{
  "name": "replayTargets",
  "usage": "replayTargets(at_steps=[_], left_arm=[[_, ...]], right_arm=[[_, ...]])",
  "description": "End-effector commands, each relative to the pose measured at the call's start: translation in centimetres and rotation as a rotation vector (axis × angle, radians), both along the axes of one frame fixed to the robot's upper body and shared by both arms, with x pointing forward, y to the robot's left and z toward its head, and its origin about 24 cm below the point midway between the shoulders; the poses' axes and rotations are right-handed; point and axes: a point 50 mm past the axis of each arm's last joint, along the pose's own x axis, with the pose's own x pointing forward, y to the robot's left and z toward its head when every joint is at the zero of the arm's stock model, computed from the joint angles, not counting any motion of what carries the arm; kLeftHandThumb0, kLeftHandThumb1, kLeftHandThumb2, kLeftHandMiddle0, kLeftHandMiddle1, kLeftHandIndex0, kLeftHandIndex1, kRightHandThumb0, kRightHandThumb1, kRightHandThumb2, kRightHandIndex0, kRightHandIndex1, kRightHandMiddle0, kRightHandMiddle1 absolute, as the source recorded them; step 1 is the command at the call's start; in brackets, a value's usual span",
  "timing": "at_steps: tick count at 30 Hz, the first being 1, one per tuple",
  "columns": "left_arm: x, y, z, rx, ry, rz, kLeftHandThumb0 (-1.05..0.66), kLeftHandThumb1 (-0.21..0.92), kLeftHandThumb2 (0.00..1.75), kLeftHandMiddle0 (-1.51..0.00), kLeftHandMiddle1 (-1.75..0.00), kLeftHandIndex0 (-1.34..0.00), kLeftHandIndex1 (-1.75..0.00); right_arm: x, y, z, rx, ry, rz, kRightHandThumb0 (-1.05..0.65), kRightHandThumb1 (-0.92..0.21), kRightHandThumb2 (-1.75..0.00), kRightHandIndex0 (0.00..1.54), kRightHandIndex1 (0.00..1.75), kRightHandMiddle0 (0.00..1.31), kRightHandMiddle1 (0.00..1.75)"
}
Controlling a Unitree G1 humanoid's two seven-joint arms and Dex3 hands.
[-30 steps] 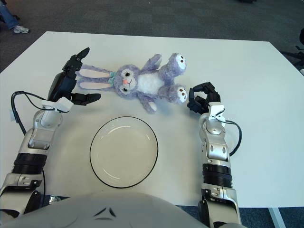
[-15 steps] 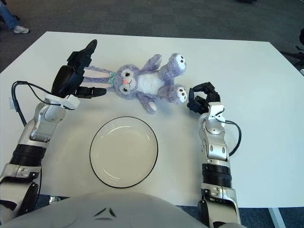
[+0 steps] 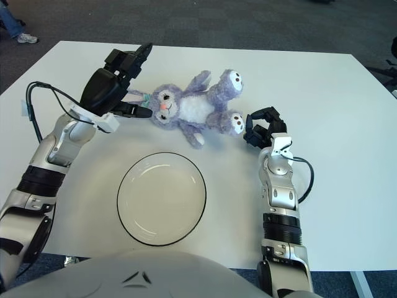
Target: Put the doll into the plate.
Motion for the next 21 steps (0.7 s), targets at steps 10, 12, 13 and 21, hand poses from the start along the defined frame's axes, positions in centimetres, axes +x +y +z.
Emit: replayTargets(at_steps=[10, 12, 13, 21], left_arm=[[1.1, -1.0, 0.5, 0.03, 0.075, -0.113, -0.98, 0.92, 0.29, 0.0, -0.61, 0.0, -0.22], [1.3, -1.3, 0.6, 0.053, 0.102, -0.114, -0.96, 0.91, 0.28, 0.0, -0.55, 0.0, -0.15], [1.5, -1.6, 0.6, 0.067, 0.118, -0.114, -0.96, 0.91, 0.28, 0.0, -0.54, 0.0, -0.14], [2.0, -2.8, 0.6, 0.137, 0.18, -0.133, -0.94, 0.9, 0.27, -0.01, -0.42, 0.0, -0.1]], right_arm=[[-0.8, 0.4, -2.5, 0.034, 0.136, -0.007, -0.41, -0.59, -0.97, 1.02, 1.75, 0.41, 1.75], [-0.8, 0.4, -2.5, 0.033, 0.136, -0.007, -0.41, -0.58, -0.98, 1.02, 1.75, 0.41, 1.75], [-0.8, 0.4, -2.5, 0.031, 0.136, -0.007, -0.41, -0.58, -0.98, 1.02, 1.75, 0.41, 1.75], [-0.8, 0.4, -2.5, 0.024, 0.135, -0.003, -0.41, -0.56, -1.01, 1.05, 1.75, 0.43, 1.75]])
